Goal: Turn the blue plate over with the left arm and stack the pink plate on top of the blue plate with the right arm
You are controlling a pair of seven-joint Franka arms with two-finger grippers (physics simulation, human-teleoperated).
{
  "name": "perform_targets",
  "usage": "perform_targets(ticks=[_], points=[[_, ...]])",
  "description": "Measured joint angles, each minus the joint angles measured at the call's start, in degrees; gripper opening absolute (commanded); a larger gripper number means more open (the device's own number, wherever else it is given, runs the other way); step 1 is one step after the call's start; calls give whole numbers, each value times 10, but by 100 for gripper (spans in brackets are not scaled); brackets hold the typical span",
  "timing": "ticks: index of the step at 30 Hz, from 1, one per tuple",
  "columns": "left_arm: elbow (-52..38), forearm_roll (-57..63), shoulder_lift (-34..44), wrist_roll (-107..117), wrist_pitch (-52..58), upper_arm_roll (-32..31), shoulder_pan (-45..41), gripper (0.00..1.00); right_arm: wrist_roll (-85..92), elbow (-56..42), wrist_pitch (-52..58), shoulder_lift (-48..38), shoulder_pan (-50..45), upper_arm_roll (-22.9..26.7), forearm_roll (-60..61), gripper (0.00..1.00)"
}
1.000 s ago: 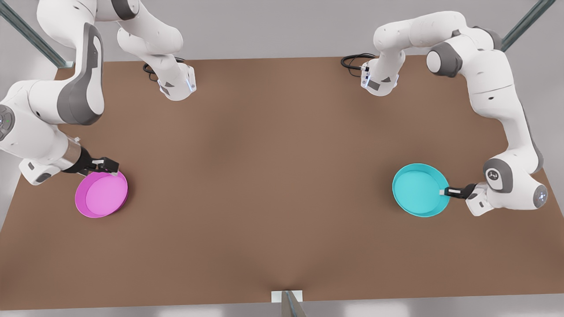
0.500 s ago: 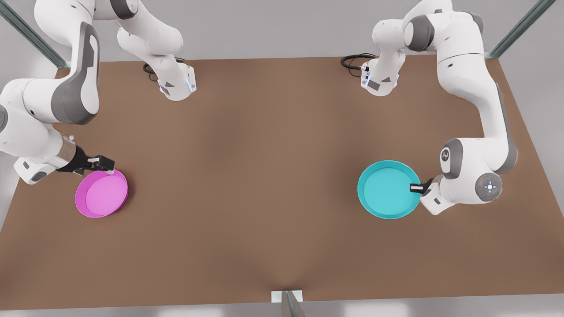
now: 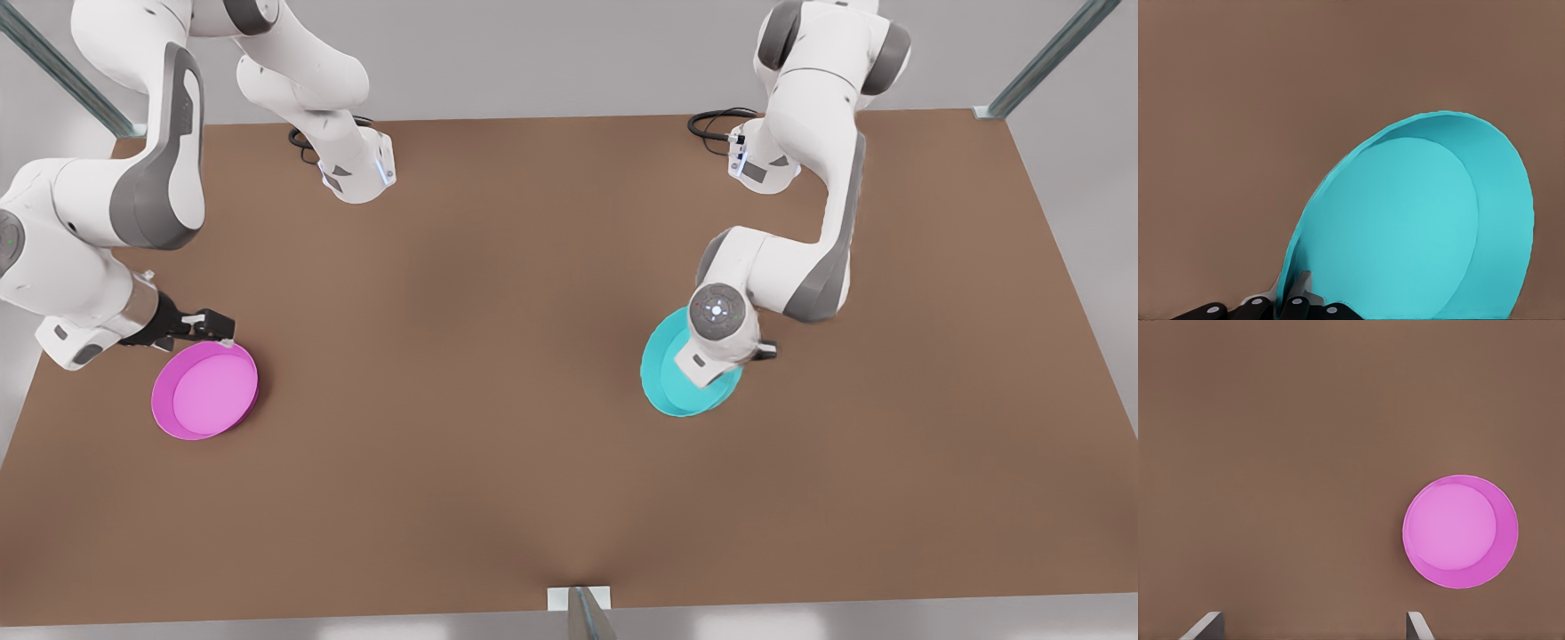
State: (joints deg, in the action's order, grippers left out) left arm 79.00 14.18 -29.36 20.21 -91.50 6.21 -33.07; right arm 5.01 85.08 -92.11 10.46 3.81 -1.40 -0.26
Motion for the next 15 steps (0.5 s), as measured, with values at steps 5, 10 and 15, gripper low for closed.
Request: perform_targets(ticks=[5, 10, 15], points=[[1, 78, -10, 75, 15, 0, -70, 21, 3, 0, 2, 2, 4, -1, 3, 100], [1, 162, -25, 127, 52, 0, -126, 21, 3, 0, 4, 2, 6, 0, 4, 100], [1, 245, -51, 190, 53, 0, -168, 21, 3, 0, 2, 2, 8, 2, 4, 100]])
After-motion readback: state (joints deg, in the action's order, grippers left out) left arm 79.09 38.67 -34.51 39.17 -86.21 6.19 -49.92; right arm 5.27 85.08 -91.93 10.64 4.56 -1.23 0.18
